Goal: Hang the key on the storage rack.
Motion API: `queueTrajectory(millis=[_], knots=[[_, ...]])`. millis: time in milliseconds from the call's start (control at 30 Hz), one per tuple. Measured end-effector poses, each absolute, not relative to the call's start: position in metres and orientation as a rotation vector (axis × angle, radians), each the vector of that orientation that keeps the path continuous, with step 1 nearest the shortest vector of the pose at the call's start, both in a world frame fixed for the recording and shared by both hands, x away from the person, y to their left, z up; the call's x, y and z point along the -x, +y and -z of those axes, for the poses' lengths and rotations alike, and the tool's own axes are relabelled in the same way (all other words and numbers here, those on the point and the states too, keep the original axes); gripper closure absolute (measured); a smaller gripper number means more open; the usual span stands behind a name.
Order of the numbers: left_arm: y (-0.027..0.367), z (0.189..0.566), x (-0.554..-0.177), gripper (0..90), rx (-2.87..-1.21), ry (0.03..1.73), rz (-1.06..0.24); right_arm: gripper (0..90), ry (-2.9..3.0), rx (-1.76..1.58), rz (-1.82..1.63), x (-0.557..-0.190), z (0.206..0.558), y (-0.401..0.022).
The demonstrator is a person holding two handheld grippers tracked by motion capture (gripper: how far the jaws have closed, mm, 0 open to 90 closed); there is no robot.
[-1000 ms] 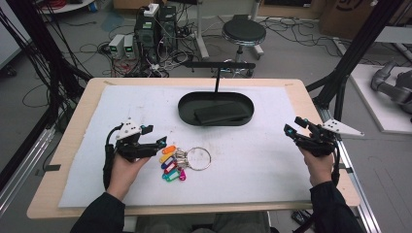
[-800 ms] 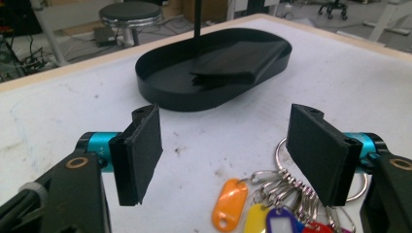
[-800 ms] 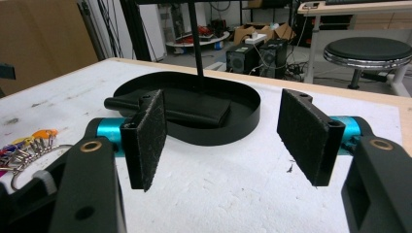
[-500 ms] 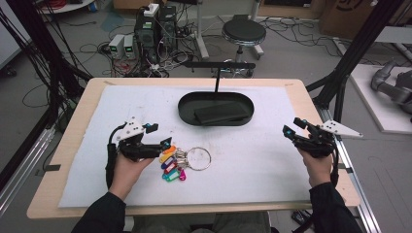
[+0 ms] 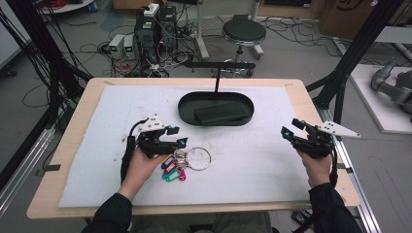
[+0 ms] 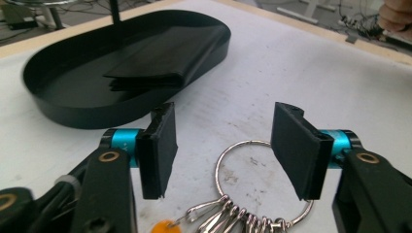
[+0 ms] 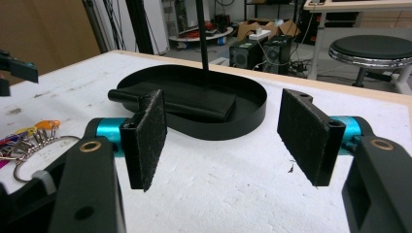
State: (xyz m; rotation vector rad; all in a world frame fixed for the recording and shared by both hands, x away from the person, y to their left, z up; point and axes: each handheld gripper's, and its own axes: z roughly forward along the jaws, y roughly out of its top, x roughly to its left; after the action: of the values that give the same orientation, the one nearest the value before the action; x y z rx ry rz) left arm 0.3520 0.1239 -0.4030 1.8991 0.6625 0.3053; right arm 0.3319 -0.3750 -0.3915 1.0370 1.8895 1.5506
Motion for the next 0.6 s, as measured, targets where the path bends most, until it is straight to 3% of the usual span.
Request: queueTrajectory(millis=[133, 300, 600], knots=[[0.113, 0.410, -0.357, 57.4, -1.975, 0.656, -0.275, 35.4, 1.898, -1.035, -1.549, -0.333, 0.392, -0.374], [0.103, 0.417, -0.363, 65.3, -2.024, 0.659, -0.274, 35.5, 1.896, -1.040, -1.549, -0.333, 0.392, -0.373], [0.084, 0.428, -0.372, 69.8, -2.135, 0.676, -0.259, 35.5, 1.901, -1.033, -1.545, -0.334, 0.392, -0.373]])
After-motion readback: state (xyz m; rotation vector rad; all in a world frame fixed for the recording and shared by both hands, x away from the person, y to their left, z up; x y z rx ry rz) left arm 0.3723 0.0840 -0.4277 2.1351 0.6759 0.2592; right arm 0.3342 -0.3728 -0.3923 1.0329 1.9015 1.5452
